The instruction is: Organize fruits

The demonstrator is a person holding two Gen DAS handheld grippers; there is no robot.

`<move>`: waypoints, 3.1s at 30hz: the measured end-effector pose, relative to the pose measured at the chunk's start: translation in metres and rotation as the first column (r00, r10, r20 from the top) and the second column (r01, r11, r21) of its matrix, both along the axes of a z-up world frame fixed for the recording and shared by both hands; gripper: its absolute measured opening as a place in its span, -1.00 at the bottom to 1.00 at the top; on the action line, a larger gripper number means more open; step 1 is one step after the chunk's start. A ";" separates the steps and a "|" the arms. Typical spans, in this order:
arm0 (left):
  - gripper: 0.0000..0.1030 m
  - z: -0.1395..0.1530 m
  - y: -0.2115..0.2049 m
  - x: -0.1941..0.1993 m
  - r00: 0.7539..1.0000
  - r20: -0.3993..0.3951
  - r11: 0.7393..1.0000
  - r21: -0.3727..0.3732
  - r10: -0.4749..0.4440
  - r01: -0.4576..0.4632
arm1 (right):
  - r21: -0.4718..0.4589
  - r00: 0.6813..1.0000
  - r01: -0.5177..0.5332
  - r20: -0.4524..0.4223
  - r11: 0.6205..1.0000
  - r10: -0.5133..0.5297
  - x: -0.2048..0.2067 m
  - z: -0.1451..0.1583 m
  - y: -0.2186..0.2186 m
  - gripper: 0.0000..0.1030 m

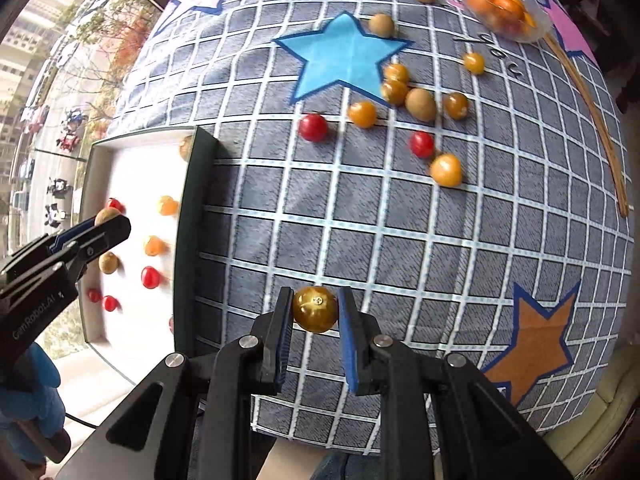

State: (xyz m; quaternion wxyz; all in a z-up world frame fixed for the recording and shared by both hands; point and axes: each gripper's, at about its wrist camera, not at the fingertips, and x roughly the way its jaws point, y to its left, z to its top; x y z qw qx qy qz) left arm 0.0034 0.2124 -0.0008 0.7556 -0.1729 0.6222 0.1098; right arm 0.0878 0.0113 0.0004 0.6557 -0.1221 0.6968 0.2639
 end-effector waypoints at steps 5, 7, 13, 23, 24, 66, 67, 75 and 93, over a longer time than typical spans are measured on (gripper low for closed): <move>-0.51 -0.005 0.034 -0.038 0.995 -0.011 0.996 0.000 0.094 -0.094 | 0.039 0.996 -0.082 -0.014 0.996 0.082 -0.006 -0.003 0.042 -0.54; -0.51 -0.008 0.041 -0.048 0.993 -0.011 0.993 -0.004 0.119 -0.119 | 0.058 0.994 -0.107 -0.019 0.993 0.109 -0.012 -0.003 0.060 -0.54; -0.51 -0.018 0.053 -0.069 0.985 -0.017 0.985 -0.032 0.171 -0.171 | 0.048 0.981 -0.194 -0.023 0.980 0.195 -0.022 -0.011 0.103 -0.54; -0.51 -0.031 0.070 -0.055 0.979 -0.026 0.980 -0.011 0.201 -0.201 | 0.001 0.973 -0.229 -0.025 0.973 0.229 -0.015 -0.030 0.155 -0.54; -0.51 -0.034 0.070 -0.050 0.981 -0.036 0.981 -0.006 0.193 -0.193 | -0.007 0.973 -0.229 -0.024 0.973 0.229 -0.013 -0.033 0.160 -0.54; 1.00 -0.010 0.043 -0.057 0.988 -0.128 0.987 0.151 0.082 -0.063 | -0.127 0.957 -0.287 0.006 0.949 0.290 -0.039 0.000 0.134 0.99; 1.00 -0.010 0.041 -0.060 0.987 -0.137 0.986 0.155 0.081 -0.059 | -0.130 0.958 -0.284 -0.002 0.950 0.286 -0.041 0.001 0.131 0.99; 1.00 -0.013 0.033 -0.079 0.974 -0.219 0.990 0.138 0.053 -0.023 | -0.150 0.953 -0.302 -0.034 0.942 0.300 -0.064 -0.003 0.135 0.99; 1.00 -0.020 0.035 -0.093 0.965 -0.251 0.992 0.115 0.072 -0.044 | -0.186 0.938 -0.345 -0.048 0.920 0.342 -0.086 -0.001 0.130 0.99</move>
